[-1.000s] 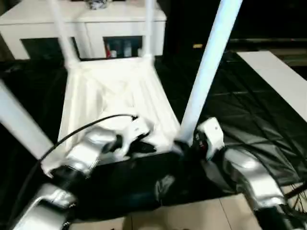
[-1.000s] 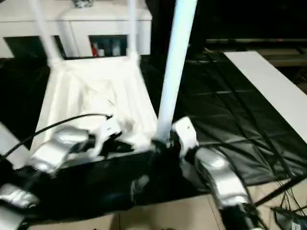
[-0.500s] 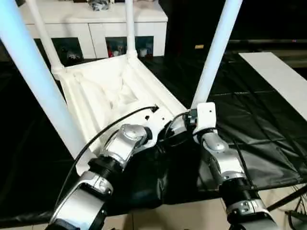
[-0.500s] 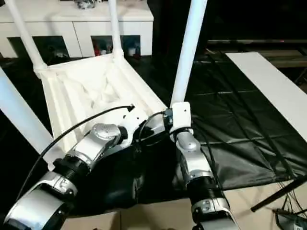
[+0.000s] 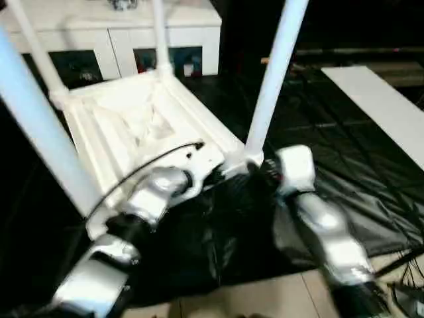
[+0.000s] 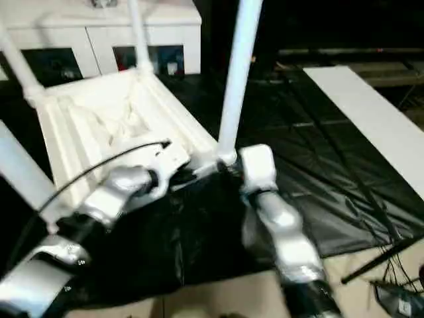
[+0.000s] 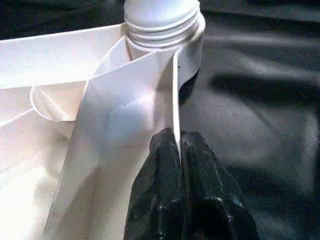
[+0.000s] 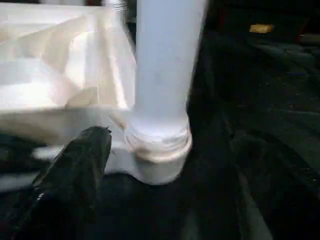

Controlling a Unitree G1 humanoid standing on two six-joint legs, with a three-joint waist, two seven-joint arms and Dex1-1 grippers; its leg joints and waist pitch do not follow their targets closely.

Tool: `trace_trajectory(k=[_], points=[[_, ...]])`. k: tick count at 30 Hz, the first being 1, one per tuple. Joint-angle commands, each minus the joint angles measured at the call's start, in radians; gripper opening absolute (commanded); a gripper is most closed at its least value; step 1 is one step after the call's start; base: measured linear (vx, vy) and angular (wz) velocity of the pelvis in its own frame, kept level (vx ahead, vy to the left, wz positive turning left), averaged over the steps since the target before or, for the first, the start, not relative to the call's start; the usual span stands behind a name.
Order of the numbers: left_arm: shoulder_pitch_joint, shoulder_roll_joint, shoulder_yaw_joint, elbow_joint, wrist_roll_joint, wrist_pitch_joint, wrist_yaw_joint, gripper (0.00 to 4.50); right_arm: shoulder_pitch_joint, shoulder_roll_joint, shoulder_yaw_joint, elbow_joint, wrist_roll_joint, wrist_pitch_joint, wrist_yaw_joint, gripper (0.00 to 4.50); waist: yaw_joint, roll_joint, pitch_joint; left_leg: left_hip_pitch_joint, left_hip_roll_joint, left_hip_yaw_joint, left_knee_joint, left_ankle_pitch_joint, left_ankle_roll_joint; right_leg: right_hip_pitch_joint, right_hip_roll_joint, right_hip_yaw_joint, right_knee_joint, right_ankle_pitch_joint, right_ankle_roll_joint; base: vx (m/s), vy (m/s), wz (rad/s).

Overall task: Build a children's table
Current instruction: Rotate leg to tighten

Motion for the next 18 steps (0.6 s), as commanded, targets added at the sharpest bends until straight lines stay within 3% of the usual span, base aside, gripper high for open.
trace_trajectory(k=[1, 2, 6, 7, 9, 11, 14, 18], points=[[0.034, 0.028, -0.028, -0.016, -0.005, -0.004, -0.085, 0.0, 0.014, -0.033, -0.019, -0.061, 0.054, 0.035, 0.089, 4.44, 0.006, 0.0, -0.057, 0.0, 0.049, -0.014, -0.079, -0.214, 0.065, 0.053, -0.076, 0.046, -0.074, -0.248, -0.204, 0.0, 0.0, 0.0], [0.056, 0.067, -0.048, -0.069, -0.024, 0.026, -0.184, 0.0, 0.051, -0.127, 0.001, -0.1, 0.096, 0.04, 0.23, 4.44, 0.008, 0.002, -0.057, 0.004, 0.049, -0.014, -0.079, -0.224, 0.061, 0.053, -0.075, 0.045, -0.075, -0.261, -0.206, 0.0, 0.0, 0.0], [0.095, 0.123, -0.087, -0.163, -0.061, 0.033, -0.345, 0.0, 0.095, -0.236, 0.023, -0.136, 0.134, 0.043, 0.377, 4.44, 0.015, -0.002, -0.054, 0.006, 0.051, -0.012, -0.079, -0.248, 0.059, 0.051, -0.077, 0.048, -0.077, -0.293, -0.206, 0.0, 0.0, 0.0], [0.127, 0.169, -0.127, -0.25, -0.096, 0.068, -0.472, 0.0, 0.108, -0.278, 0.031, -0.145, 0.148, 0.052, 0.442, 4.44, 0.017, -0.001, -0.055, 0.006, 0.056, -0.015, -0.081, -0.245, 0.056, 0.051, -0.082, 0.049, -0.073, -0.303, -0.206, 0.0, 0.0, 0.0], [0.132, 0.18, -0.138, -0.267, -0.097, 0.079, -0.493, 0.0, 0.108, -0.288, 0.037, -0.145, 0.147, 0.053, 0.456, 4.44, 0.016, 0.0, -0.052, 0.006, 0.056, -0.013, -0.083, -0.242, 0.056, 0.047, -0.078, 0.05, -0.074, -0.3, -0.21, 0.0, 0.0, 0.0], [0.136, 0.188, -0.145, -0.279, -0.093, 0.088, -0.501, 0.0, 0.106, -0.299, 0.047, -0.142, 0.141, 0.05, 0.475, 4.44, 0.021, 0.001, -0.05, 0.016, 0.055, -0.008, -0.08, -0.261, 0.051, 0.038, -0.075, 0.049, -0.079, -0.313, -0.218, 0.0, 0.0, 0.0], [0.136, 0.186, -0.136, -0.283, -0.086, 0.085, -0.491, 0.0, 0.083, -0.318, 0.082, -0.11, 0.11, 0.044, 0.51, 4.44, 0.031, -0.003, -0.048, 0.019, 0.055, -0.008, -0.082, -0.281, 0.039, 0.037, -0.077, 0.047, -0.083, -0.386, -0.194, 0.0, 0.0, 0.0], [0.133, 0.187, -0.131, -0.28, -0.077, 0.084, -0.481, 0.0, 0.065, -0.319, 0.106, -0.087, 0.104, 0.034, 0.534, 4.44, 0.031, -0.006, -0.05, 0.014, 0.053, -0.011, -0.083, -0.273, 0.032, 0.041, -0.079, 0.048, -0.083, -0.396, -0.176, 0.0, 0.0, 0.0]])
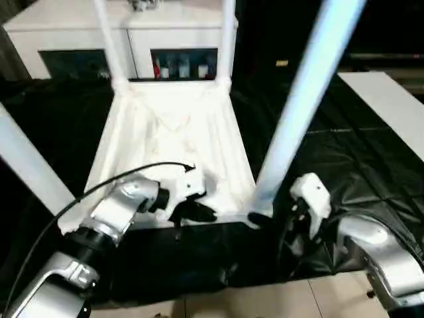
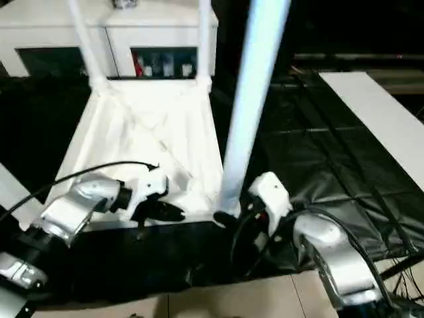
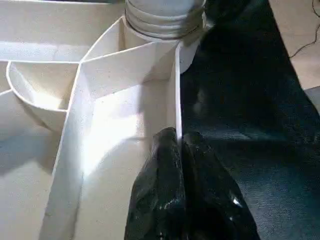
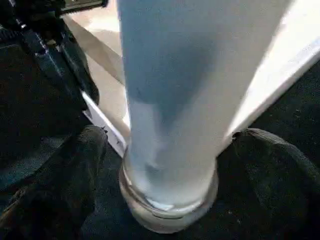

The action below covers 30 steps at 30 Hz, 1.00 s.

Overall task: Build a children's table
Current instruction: Rotate leg to tighten

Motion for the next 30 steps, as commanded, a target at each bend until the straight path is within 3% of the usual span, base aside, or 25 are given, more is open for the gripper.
trace_trajectory(k=[1, 3, 7, 19, 30], points=[[0.008, 0.003, -0.03, -0.011, 0.025, 0.023, -0.009, 0.0, -0.022, -0.022, 0.022, 0.023, -0.004, -0.001, 0.047, 4.44, -0.004, -0.01, -0.052, 0.003, 0.054, -0.017, -0.081, -0.253, 0.039, 0.04, -0.076, 0.045, -0.078, -0.371, -0.183, 0.0, 0.0, 0.0], [0.01, 0.008, -0.03, -0.021, 0.023, 0.031, -0.009, 0.0, -0.029, -0.019, 0.021, 0.032, -0.006, -0.003, 0.047, 4.44, -0.003, -0.013, -0.052, 0.001, 0.054, -0.016, -0.081, -0.238, 0.042, 0.041, -0.076, 0.046, -0.078, -0.357, -0.184, 0.0, 0.0, 0.0], [0.015, 0.016, -0.031, -0.042, 0.022, 0.047, -0.015, 0.0, -0.044, -0.018, 0.024, 0.058, -0.016, -0.018, 0.059, 3.97, -0.003, -0.01, -0.055, 0.0, 0.052, -0.015, -0.077, -0.203, 0.05, 0.043, -0.075, 0.045, -0.072, -0.313, -0.196, 0.0, 0.0, 0.0], [0.02, 0.021, -0.034, -0.058, 0.022, 0.064, -0.021, 0.0, -0.039, -0.018, 0.027, 0.072, -0.022, -0.042, 0.077, 3.0, -0.004, -0.009, -0.057, -0.001, 0.051, -0.015, -0.075, -0.193, 0.055, 0.046, -0.073, 0.043, -0.07, -0.29, -0.206, 0.0, 0.0, 0.0], [0.023, 0.019, -0.031, -0.057, 0.018, 0.075, -0.023, 0.0, -0.043, -0.002, 0.027, 0.108, -0.027, -0.047, 0.071, 2.67, -0.005, -0.008, -0.058, 0.0, 0.051, -0.014, -0.073, -0.189, 0.058, 0.047, -0.072, 0.042, -0.067, -0.27, -0.219, 0.0, 0.0, 0.0]])
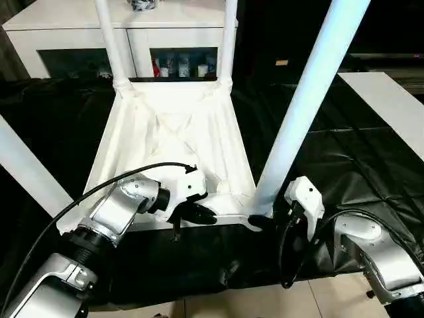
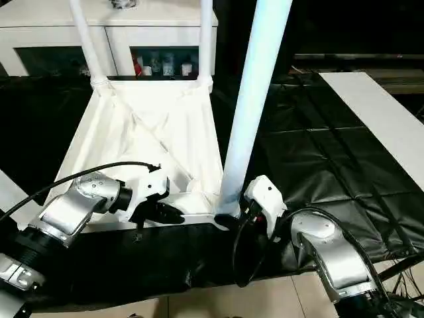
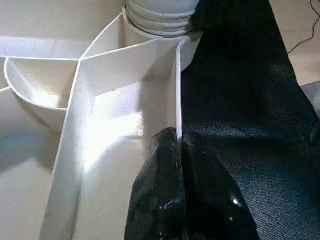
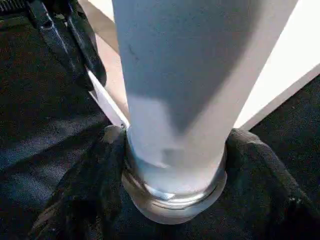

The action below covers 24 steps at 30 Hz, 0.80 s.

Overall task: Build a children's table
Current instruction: Rotate leg to tighten

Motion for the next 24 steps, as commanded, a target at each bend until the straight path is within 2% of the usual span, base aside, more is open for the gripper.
trace_trajectory(k=[1, 2, 3, 4, 5, 6, 7, 8, 9, 10, 11, 14, 15, 18, 19, 21, 22, 23, 24], points=[[0.001, -0.033, -0.009, 0.032, 0.019, 0.017, 0.053, 0.0, -0.036, 0.055, -0.001, 0.089, -0.068, -0.011, -0.126, 2.66, -0.004, -0.007, -0.057, 0.001, 0.05, -0.013, -0.074, -0.196, 0.055, 0.045, -0.072, 0.043, -0.07, -0.284, -0.217, 0.0, 0.0, 0.0], [-0.014, -0.07, 0.013, 0.067, 0.025, 0.021, 0.125, 0.0, -0.058, 0.106, -0.015, 0.142, -0.102, -0.015, -0.235, 2.66, -0.009, -0.004, -0.052, 0.001, 0.046, -0.012, -0.075, -0.222, 0.041, 0.039, -0.072, 0.04, -0.077, -0.339, -0.211, 0.0, 0.0, 0.0], [-0.019, -0.08, 0.019, 0.077, 0.027, 0.024, 0.145, 0.0, -0.062, 0.119, -0.02, 0.152, -0.106, -0.014, -0.259, 2.66, -0.015, -0.006, -0.049, 0.001, 0.043, -0.012, -0.076, -0.244, 0.029, 0.037, -0.07, 0.038, -0.083, -0.388, -0.198, 0.0, 0.0, 0.0], [-0.028, -0.101, 0.033, 0.098, 0.028, 0.029, 0.186, 0.0, -0.071, 0.15, -0.032, 0.17, -0.11, -0.011, -0.311, 2.65, -0.02, -0.01, -0.05, 0.005, 0.04, -0.018, -0.076, -0.276, 0.008, 0.038, -0.073, 0.035, -0.091, -0.476, -0.168, 0.0, 0.0, 0.0], [-0.032, -0.113, 0.04, 0.109, 0.029, 0.033, 0.208, 0.0, -0.075, 0.167, -0.039, 0.178, -0.11, -0.01, -0.336, 2.65, -0.023, -0.012, -0.051, 0.008, 0.04, -0.021, -0.076, -0.291, 0.005, 0.037, -0.074, 0.035, -0.096, -0.521, -0.141, 0.0, 0.0, 0.0], [-0.043, -0.135, 0.046, 0.135, 0.038, 0.031, 0.253, 0.0, -0.087, 0.212, -0.057, 0.199, -0.104, -0.005, -0.396, 2.65, -0.025, -0.01, -0.05, 0.007, 0.042, -0.022, -0.077, -0.296, 0.007, 0.037, -0.075, 0.036, -0.097, -0.53, -0.132, 0.0, 0.0, 0.0], [-0.076, -0.199, 0.067, 0.204, 0.059, 0.037, 0.387, 0.0, -0.129, 0.328, -0.098, 0.252, -0.099, 0.005, -0.563, 2.65, -0.034, -0.006, -0.051, 0.007, 0.038, -0.023, -0.076, -0.31, 0.001, 0.026, -0.073, 0.034, -0.103, -0.551, -0.126, 0.0, 0.0, 0.0], [-0.077, -0.201, 0.068, 0.205, 0.059, 0.038, 0.391, 0.0, -0.13, 0.331, -0.099, 0.253, -0.099, 0.005, -0.567, 2.65, -0.034, -0.006, -0.051, 0.007, 0.038, -0.023, -0.076, -0.31, 0.001, 0.026, -0.073, 0.034, -0.103, -0.551, -0.126, 0.0, 0.0, 0.0], [-0.092, -0.232, 0.087, 0.231, 0.061, 0.046, 0.458, 0.0, -0.153, 0.375, -0.118, 0.283, -0.095, 0.003, -0.635, 2.65, -0.038, -0.011, -0.056, 0.002, 0.038, -0.028, -0.079, -0.299, -0.01, 0.035, -0.072, 0.031, -0.099, -0.534, -0.116, 0.0, 0.0, 0.0], [-0.094, -0.236, 0.089, 0.234, 0.061, 0.046, 0.465, 0.0, -0.156, 0.38, -0.12, 0.287, -0.094, 0.002, -0.643, 2.65, -0.037, -0.009, -0.056, 0.001, 0.038, -0.026, -0.079, -0.292, -0.005, 0.034, -0.071, 0.033, -0.099, -0.519, -0.116, 0.0, 0.0, 0.0], [-0.106, -0.258, 0.098, 0.252, 0.065, 0.053, 0.513, 0.0, -0.178, 0.413, -0.135, 0.318, -0.086, -0.004, -0.687, 2.64, -0.034, -0.005, -0.055, 0.007, 0.04, -0.021, -0.077, -0.291, 0.002, 0.026, -0.07, 0.037, -0.1, -0.485, -0.127, 0.0, 0.0, 0.0], [-0.142, -0.326, 0.127, 0.31, 0.073, 0.064, 0.641, 0.0, -0.253, 0.509, -0.169, 0.425, -0.078, -0.05, -0.807, 2.64, -0.037, -0.006, -0.057, 0.004, 0.038, -0.021, -0.079, -0.292, 0.002, 0.031, -0.07, 0.036, -0.095, -0.454, -0.141, 0.0, 0.0, 0.0], [-0.154, -0.348, 0.141, 0.335, 0.077, 0.047, 0.691, 0.0, -0.276, 0.526, -0.159, 0.452, -0.096, -0.068, -0.831, 2.64, -0.035, -0.004, -0.058, 0.005, 0.039, -0.021, -0.077, -0.28, 0.001, 0.032, -0.069, 0.036, -0.093, -0.417, -0.149, 0.0, 0.0, 0.0], [-0.18, -0.386, 0.15, 0.382, 0.099, -0.01, 0.781, 0.0, -0.316, 0.57, -0.132, 0.486, -0.138, -0.095, -0.849, 2.64, -0.031, -0.007, -0.064, 0.0, 0.038, -0.017, -0.075, -0.222, 0.014, 0.039, -0.067, 0.039, -0.079, -0.304, -0.172, 0.0, 0.0, 0.0], [-0.187, -0.4, 0.143, 0.392, 0.107, -0.026, 0.794, 0.0, -0.318, 0.588, -0.107, 0.473, -0.145, -0.126, -0.809, 2.64, -0.029, -0.01, -0.064, -0.003, 0.036, -0.014, -0.072, -0.201, 0.029, 0.043, -0.068, 0.04, -0.078, -0.271, -0.181, 0.0, 0.0, 0.0], [-0.186, -0.4, 0.131, 0.388, 0.116, -0.034, 0.789, 0.0, -0.306, 0.593, -0.089, 0.444, -0.141, -0.136, -0.772, 2.64, -0.021, -0.009, -0.066, -0.003, 0.038, -0.012, -0.069, -0.161, 0.05, 0.046, -0.071, 0.041, -0.073, -0.221, -0.195, 0.0, 0.0, 0.0], [-0.183, -0.394, 0.114, 0.383, 0.127, -0.043, 0.777, 0.0, -0.294, 0.593, -0.079, 0.421, -0.144, -0.144, -0.765, 2.99, -0.02, -0.01, -0.067, -0.006, 0.038, -0.013, -0.069, -0.139, 0.06, 0.05, -0.071, 0.041, -0.068, -0.194, -0.202, 0.0, 0.0, 0.0], [-0.18, -0.392, 0.112, 0.381, 0.128, -0.044, 0.776, 0.0, -0.288, 0.591, -0.074, 0.408, -0.142, -0.144, -0.755, 3.2, -0.017, -0.007, -0.067, -0.004, 0.039, -0.011, -0.069, -0.133, 0.068, 0.048, -0.071, 0.041, -0.068, -0.185, -0.207, 0.0, 0.0, 0.0], [-0.175, -0.388, 0.109, 0.379, 0.128, -0.05, 0.769, 0.0, -0.274, 0.586, -0.061, 0.38, -0.145, -0.148, -0.742, 3.2, -0.017, -0.005, -0.066, -0.005, 0.039, -0.012, -0.069, -0.131, 0.071, 0.05, -0.07, 0.041, -0.067, -0.179, -0.209, 0.0, 0.0, 0.0]])
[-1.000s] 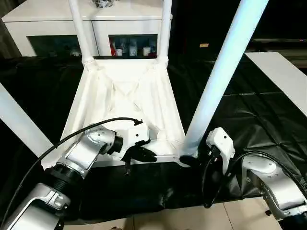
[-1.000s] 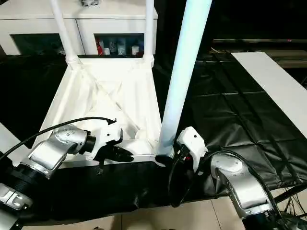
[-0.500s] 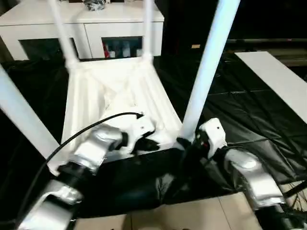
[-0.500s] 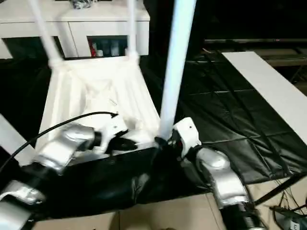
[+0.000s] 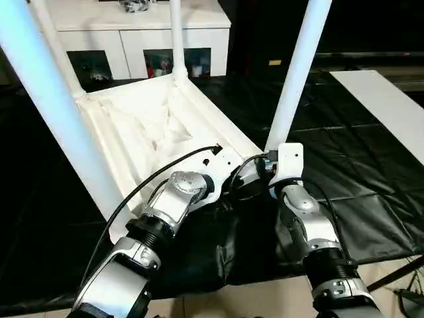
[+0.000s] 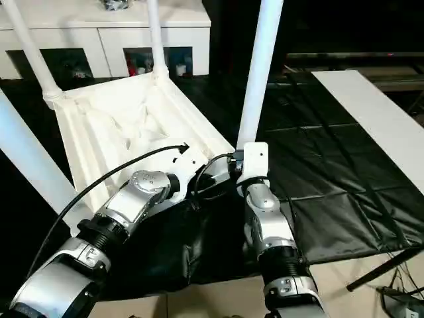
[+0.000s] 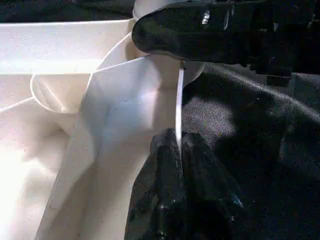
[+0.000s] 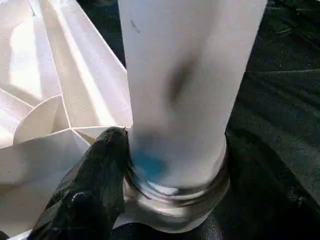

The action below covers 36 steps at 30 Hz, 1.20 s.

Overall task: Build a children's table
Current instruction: Rotate leg to tighten, then rotate table base

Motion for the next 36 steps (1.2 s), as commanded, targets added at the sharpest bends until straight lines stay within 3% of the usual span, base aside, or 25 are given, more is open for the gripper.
trace_trajectory(k=[1, 3, 4, 5, 6, 10, 12, 13, 14, 17, 19, 20, 21, 23, 24, 27, 30, 31, 33, 36], points=[[-0.011, -0.002, 0.01, 0.028, 0.029, -0.026, 0.128, 0.0, 0.029, 0.086, 0.153, -0.116, 0.019, -0.029, 0.126, 3.39, 0.0, -0.009, -0.062, -0.003, 0.042, -0.011, -0.072, -0.139, 0.074, 0.052, -0.069, 0.041, -0.068, -0.191, -0.208, 0.0, 0.0, 0.0], [-0.008, 0.002, 0.009, 0.027, 0.03, -0.026, 0.125, 0.0, 0.037, 0.08, 0.155, -0.136, 0.017, -0.024, 0.126, 3.52, -0.016, -0.011, -0.057, -0.022, 0.04, -0.021, -0.082, -0.188, 0.066, 0.066, -0.069, 0.035, -0.069, -0.262, -0.178, 0.0, 0.0, 0.0], [-0.003, 0.01, 0.006, 0.033, 0.033, -0.039, 0.105, 0.0, 0.057, 0.061, 0.145, -0.182, 0.005, -0.009, 0.089, 3.61, -0.027, -0.007, -0.059, -0.015, 0.042, -0.025, -0.083, -0.215, 0.042, 0.058, -0.072, 0.033, -0.081, -0.338, -0.153, 0.0, 0.0, 0.0], [-0.002, 0.013, 0.008, 0.035, 0.033, -0.043, 0.103, 0.0, 0.066, 0.053, 0.139, -0.206, 0.004, 0.001, 0.079, 3.61, -0.03, -0.007, -0.058, -0.008, 0.042, -0.024, -0.08, -0.226, 0.04, 0.049, -0.071, 0.037, -0.084, -0.346, -0.156, 0.0, 0.0, 0.0], [-0.002, 0.013, 0.011, 0.041, 0.034, -0.05, 0.103, 0.0, 0.073, 0.048, 0.132, -0.222, 0.001, 0.006, 0.073, 3.75, -0.026, -0.007, -0.057, 0.001, 0.042, -0.02, -0.078, -0.238, 0.039, 0.044, -0.07, 0.041, -0.088, -0.353, -0.166, 0.0, 0.0, 0.0], [0.005, 0.04, 0.005, 0.029, 0.044, -0.085, 0.06, 0.0, 0.165, 0.0, 0.084, -0.419, -0.002, 0.064, 0.061, 4.01, -0.015, -0.006, -0.057, -0.003, 0.044, -0.018, -0.08, -0.195, 0.046, 0.047, -0.064, 0.043, -0.076, -0.249, -0.17, 0.0, 0.0, 0.0], [0.01, 0.045, 0.005, 0.018, 0.04, -0.086, 0.051, 0.0, 0.185, -0.012, 0.082, -0.454, -0.005, 0.068, 0.069, 4.01, -0.013, -0.007, -0.058, -0.003, 0.042, -0.017, -0.079, -0.195, 0.047, 0.049, -0.065, 0.045, -0.075, -0.241, -0.173, 0.0, 0.0, 0.0], [0.022, 0.059, -0.004, -0.006, 0.036, -0.104, 0.021, 0.0, 0.227, -0.032, 0.077, -0.52, -0.019, 0.074, 0.085, 4.01, -0.012, -0.002, -0.056, -0.004, 0.042, -0.019, -0.081, -0.202, 0.046, 0.049, -0.066, 0.044, -0.076, -0.252, -0.174, 0.0, 0.0, 0.0], [0.023, 0.06, -0.005, -0.008, 0.036, -0.106, 0.019, 0.0, 0.23, -0.034, 0.077, -0.526, -0.02, 0.075, 0.085, 4.01, -0.01, -0.005, -0.055, -0.004, 0.042, -0.017, -0.08, -0.208, 0.048, 0.049, -0.065, 0.045, -0.08, -0.263, -0.169, 0.0, 0.0, 0.0], [0.048, 0.075, 0.009, -0.042, 0.023, -0.147, 0.012, 0.0, 0.294, -0.089, 0.088, -0.606, -0.021, 0.09, 0.116, 4.01, -0.008, -0.002, -0.051, -0.001, 0.041, -0.018, -0.083, -0.256, 0.038, 0.043, -0.066, 0.046, -0.092, -0.386, -0.14, 0.0, 0.0, 0.0], [0.058, 0.076, 0.024, -0.056, 0.005, -0.157, 0.003, 0.0, 0.313, -0.106, 0.091, -0.62, -0.024, 0.091, 0.127, 4.01, -0.009, -0.004, -0.05, -0.003, 0.041, -0.02, -0.085, -0.263, 0.037, 0.041, -0.066, 0.045, -0.093, -0.412, -0.126, 0.0, 0.0, 0.0], [0.07, 0.075, 0.05, -0.081, -0.022, -0.158, -0.005, 0.28, 0.336, -0.118, 0.087, -0.636, -0.023, 0.1, 0.132, 4.04, -0.009, -0.001, -0.051, -0.004, 0.042, -0.021, -0.085, -0.264, 0.036, 0.041, -0.067, 0.045, -0.094, -0.421, -0.122, 0.0, 0.0, 0.0], [0.07, 0.075, 0.05, -0.081, -0.022, -0.158, -0.005, 0.28, 0.336, -0.118, 0.087, -0.636, -0.023, 0.1, 0.132, 4.04, -0.01, -0.001, -0.05, -0.003, 0.042, -0.02, -0.084, -0.264, 0.036, 0.04, -0.067, 0.045, -0.096, -0.421, -0.123, 0.0, 0.0, 0.0], [0.101, 0.075, 0.101, -0.16, -0.084, -0.142, -0.023, 0.59, 0.374, -0.132, 0.076, -0.655, -0.025, 0.125, 0.134, 4.06, -0.008, -0.002, -0.054, -0.009, 0.042, -0.021, -0.083, -0.239, 0.042, 0.045, -0.069, 0.046, -0.09, -0.384, -0.139, 0.0, 0.0, 0.0], [0.121, 0.077, 0.123, -0.212, -0.116, -0.126, -0.035, 0.65, 0.386, -0.136, 0.071, -0.657, -0.027, 0.15, 0.133, 4.06, -0.005, 0.003, -0.062, -0.007, 0.048, -0.021, -0.078, -0.2, 0.045, 0.045, -0.07, 0.047, -0.078, -0.295, -0.171, 0.0, 0.0, 0.0], [0.153, 0.089, 0.138, -0.288, -0.147, -0.106, -0.055, 0.95, 0.383, -0.15, 0.083, -0.644, -0.024, 0.189, 0.155, 4.06, -0.006, 0.003, -0.065, -0.012, 0.045, -0.016, -0.07, -0.138, 0.066, 0.046, -0.061, 0.044, -0.062, -0.137, -0.212, 0.0, 0.0, 0.0], [0.177, 0.102, 0.145, -0.352, -0.161, -0.068, -0.065, 1.08, 0.36, -0.169, 0.108, -0.621, -0.004, 0.229, 0.207, 4.06, -0.008, 0.002, -0.058, -0.009, 0.045, -0.014, -0.072, -0.17, 0.076, 0.046, -0.062, 0.043, -0.067, -0.177, -0.216, 0.0, 0.0, 0.0], [0.19, 0.104, 0.153, -0.389, -0.179, -0.042, -0.073, 1.13, 0.342, -0.179, 0.12, -0.601, -0.002, 0.248, 0.23, 4.06, -0.007, 0.006, -0.056, -0.008, 0.045, -0.014, -0.074, -0.18, 0.071, 0.044, -0.062, 0.043, -0.072, -0.212, -0.209, 0.0, 0.0, 0.0], [0.208, 0.101, 0.171, -0.442, -0.205, -0.006, -0.075, 1.47, 0.317, -0.192, 0.129, -0.569, -0.005, 0.27, 0.247, 4.06, -0.009, 0.0, -0.054, -0.011, 0.044, -0.013, -0.073, -0.194, 0.056, 0.045, -0.063, 0.045, -0.075, -0.258, -0.201, 0.0, 0.0, 0.0], [0.245, 0.112, 0.173, -0.524, -0.243, 0.058, -0.094, 1.52, 0.265, -0.187, 0.119, -0.484, -0.004, 0.262, 0.249, 4.06, -0.008, 0.002, -0.055, -0.009, 0.044, -0.013, -0.073, -0.192, 0.046, 0.043, -0.062, 0.045, -0.075, -0.265, -0.192, 0.0, 0.0, 0.0]])
